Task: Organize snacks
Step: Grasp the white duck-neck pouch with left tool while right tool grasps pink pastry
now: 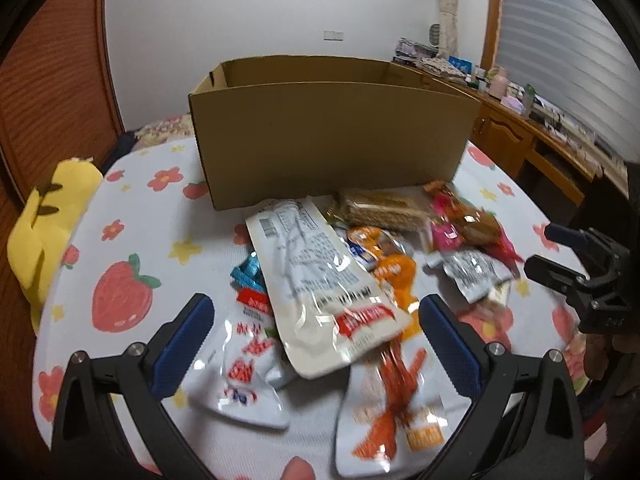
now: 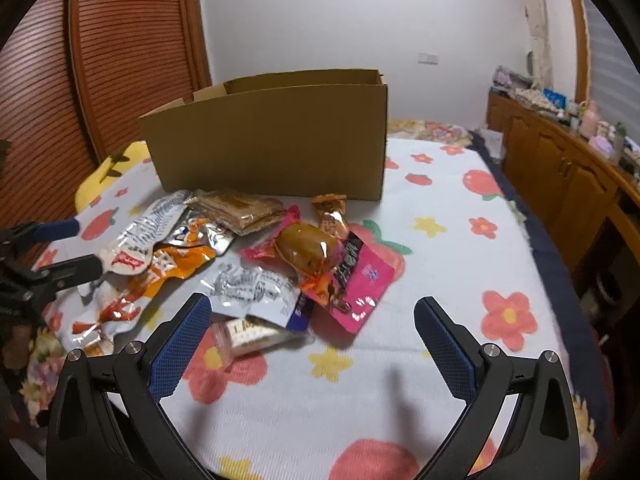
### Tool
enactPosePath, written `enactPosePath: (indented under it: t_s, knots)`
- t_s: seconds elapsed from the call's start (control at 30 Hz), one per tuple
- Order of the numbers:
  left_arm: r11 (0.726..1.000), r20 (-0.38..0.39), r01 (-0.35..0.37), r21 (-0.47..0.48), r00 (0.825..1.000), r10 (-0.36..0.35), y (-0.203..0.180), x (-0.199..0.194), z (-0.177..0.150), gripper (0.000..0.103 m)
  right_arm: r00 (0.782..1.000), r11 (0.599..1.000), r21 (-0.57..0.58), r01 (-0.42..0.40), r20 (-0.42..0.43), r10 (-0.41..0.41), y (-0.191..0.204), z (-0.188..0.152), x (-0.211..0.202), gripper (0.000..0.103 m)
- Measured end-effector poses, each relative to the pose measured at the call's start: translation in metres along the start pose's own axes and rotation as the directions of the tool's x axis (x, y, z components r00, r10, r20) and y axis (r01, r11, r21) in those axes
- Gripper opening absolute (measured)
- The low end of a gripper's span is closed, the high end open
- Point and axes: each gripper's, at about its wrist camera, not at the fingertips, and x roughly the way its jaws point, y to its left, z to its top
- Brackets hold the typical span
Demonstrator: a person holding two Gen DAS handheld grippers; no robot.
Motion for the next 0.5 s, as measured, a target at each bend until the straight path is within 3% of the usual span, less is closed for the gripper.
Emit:
enactPosePath:
  t_s: [0.13,0.2,0.37,0.5]
  knots:
    - [0.999,-0.022,0.022,-0.033,1.000,-0.022,0.011,0.014,0.013,0.101,0.998,0.998,-0.036,-0.054,-0.025,0.053,-0.004,0.018,0.011,0.095]
    - [0.999,-0.033,0.030,-0.041,0.999,-0.031,0.015,0.021,0.019,0.101,0.995,0.995,-0.056,-0.087,-0.053,0.084,-0.006,0.029,0.021,0.087]
    - [0.996,-0.056,0.048,-0.074,0.997,-0.053,0.025,0.034,0.030,0.101,0.978,0.978,-0.126,-0.164,-0.153,0.144,-0.001,0.051,0.047,0.075]
    - [0.990,-0.086,0.082,-0.114,0.992,-0.092,0.032,0.042,0.033,0.100,0.955,0.957,-0.208,-0.204,-0.255,0.148,0.008,0.055,0.066,0.063]
